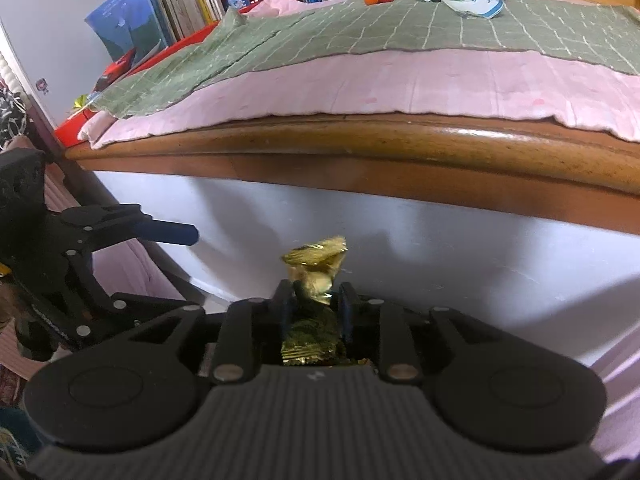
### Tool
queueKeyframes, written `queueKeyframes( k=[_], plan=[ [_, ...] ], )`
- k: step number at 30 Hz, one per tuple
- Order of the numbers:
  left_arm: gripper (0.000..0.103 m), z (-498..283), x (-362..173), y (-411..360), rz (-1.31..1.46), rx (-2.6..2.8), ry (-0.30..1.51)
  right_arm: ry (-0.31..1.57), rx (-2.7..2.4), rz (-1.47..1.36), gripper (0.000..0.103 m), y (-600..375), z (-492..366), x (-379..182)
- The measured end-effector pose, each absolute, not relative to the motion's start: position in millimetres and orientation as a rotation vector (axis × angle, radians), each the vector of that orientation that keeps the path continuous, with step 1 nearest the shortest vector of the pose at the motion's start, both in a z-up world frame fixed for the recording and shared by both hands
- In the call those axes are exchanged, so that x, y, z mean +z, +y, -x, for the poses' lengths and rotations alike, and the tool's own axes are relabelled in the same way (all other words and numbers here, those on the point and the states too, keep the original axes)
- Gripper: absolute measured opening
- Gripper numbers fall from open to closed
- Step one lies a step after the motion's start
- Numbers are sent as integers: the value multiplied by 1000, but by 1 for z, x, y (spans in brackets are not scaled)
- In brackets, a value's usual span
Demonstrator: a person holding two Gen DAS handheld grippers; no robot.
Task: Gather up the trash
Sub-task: 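Open the left gripper then the right over the bin to drop the gold wrappers, then raise both open grippers back over the bed toward the remaining trash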
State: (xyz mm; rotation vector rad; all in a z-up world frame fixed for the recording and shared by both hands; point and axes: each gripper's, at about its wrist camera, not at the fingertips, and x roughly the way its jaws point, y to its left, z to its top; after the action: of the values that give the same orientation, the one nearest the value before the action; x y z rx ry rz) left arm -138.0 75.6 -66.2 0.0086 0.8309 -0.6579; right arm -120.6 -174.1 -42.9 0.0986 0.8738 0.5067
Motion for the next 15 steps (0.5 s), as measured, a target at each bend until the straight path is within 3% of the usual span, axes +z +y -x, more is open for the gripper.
queueKeyframes(
  k=[2, 11, 15],
  plan=[
    [103, 138, -66, 77, 1, -650, 827, 871, 492, -83, 87, -173, 121, -42],
    [103, 139, -65, 79, 28, -621, 828, 861, 432, -63, 103, -178, 123, -39],
    [103, 141, -61, 78, 22, -634, 821, 842, 424, -65, 103, -184, 126, -32]
  ],
)
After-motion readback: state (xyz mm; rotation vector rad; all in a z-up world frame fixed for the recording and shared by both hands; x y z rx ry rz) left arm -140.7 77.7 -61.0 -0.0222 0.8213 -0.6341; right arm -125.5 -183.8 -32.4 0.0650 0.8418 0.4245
